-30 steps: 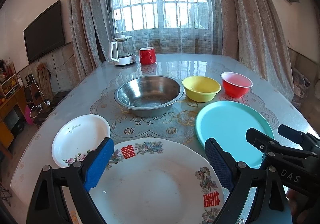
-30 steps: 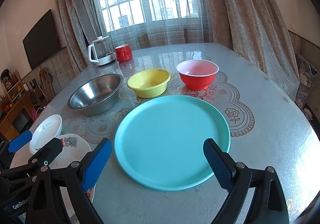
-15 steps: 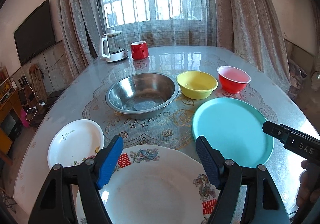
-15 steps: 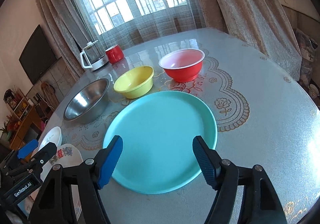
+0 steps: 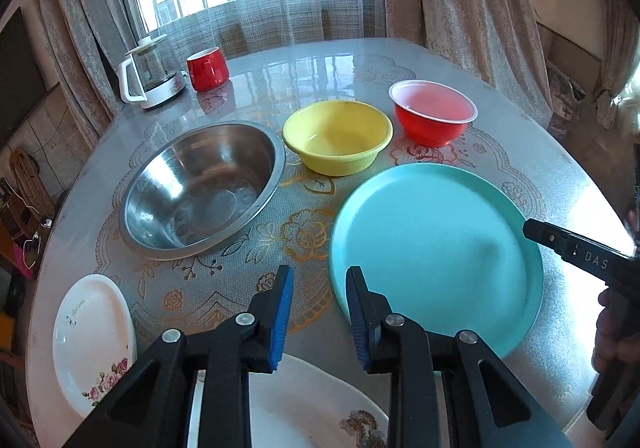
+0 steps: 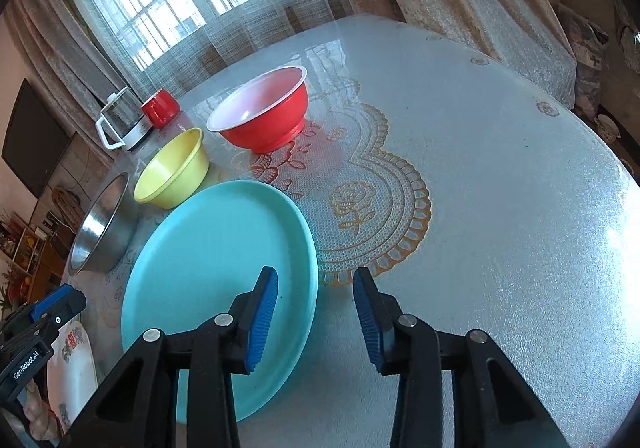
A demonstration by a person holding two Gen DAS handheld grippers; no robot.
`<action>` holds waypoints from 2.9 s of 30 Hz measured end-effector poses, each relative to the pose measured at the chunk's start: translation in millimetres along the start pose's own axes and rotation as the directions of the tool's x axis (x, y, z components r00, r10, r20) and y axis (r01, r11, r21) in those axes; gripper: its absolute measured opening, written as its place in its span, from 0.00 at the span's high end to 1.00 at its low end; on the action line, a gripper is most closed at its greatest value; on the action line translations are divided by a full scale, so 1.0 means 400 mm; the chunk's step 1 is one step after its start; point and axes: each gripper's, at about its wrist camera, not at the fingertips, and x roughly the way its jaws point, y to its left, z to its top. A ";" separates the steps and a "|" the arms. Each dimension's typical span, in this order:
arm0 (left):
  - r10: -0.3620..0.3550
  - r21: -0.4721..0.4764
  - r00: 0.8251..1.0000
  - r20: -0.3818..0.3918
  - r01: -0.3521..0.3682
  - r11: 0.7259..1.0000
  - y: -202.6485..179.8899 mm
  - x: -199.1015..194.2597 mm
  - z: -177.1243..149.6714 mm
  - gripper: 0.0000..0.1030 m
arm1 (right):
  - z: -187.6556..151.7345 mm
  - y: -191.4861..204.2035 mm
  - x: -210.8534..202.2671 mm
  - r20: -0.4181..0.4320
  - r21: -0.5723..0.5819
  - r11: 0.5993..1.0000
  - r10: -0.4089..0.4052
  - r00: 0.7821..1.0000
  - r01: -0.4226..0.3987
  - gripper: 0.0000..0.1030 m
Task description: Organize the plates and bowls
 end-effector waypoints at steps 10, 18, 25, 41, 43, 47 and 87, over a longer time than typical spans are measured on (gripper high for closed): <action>0.003 0.038 0.996 -0.091 0.000 0.999 -0.018 0.094 0.009 0.85 | 0.006 0.022 0.026 -0.024 -0.056 0.998 0.011 1.000 -0.013 0.83; 0.047 0.017 0.993 -0.107 -0.045 0.999 0.028 0.110 -0.005 0.86 | -0.014 0.072 0.039 -0.055 -0.113 0.993 0.037 0.998 -0.043 0.86; 0.050 -0.024 0.992 -0.112 -0.053 0.998 0.061 0.108 -0.020 0.87 | -0.030 0.104 0.041 -0.062 -0.148 0.988 0.029 0.998 -0.038 0.86; 0.007 -0.150 0.998 0.057 0.001 0.989 0.138 -0.030 -0.047 0.87 | -0.052 0.119 0.021 -0.078 -0.136 0.990 0.014 0.997 -0.024 0.75; 0.010 -0.180 0.997 0.081 0.005 0.984 0.165 -0.057 -0.055 0.87 | -0.048 0.125 0.006 -0.047 -0.139 0.990 0.004 0.999 -0.011 0.70; 0.025 -0.257 0.995 0.101 0.002 0.966 0.233 -0.094 -0.079 0.86 | -0.036 0.166 -0.029 0.016 -0.177 0.984 0.014 1.000 -0.011 0.67; 0.012 -0.618 0.992 0.127 0.070 0.783 0.752 -0.084 -0.399 0.77 | -0.165 0.910 0.329 -0.481 -0.372 0.837 0.195 0.855 -0.400 0.83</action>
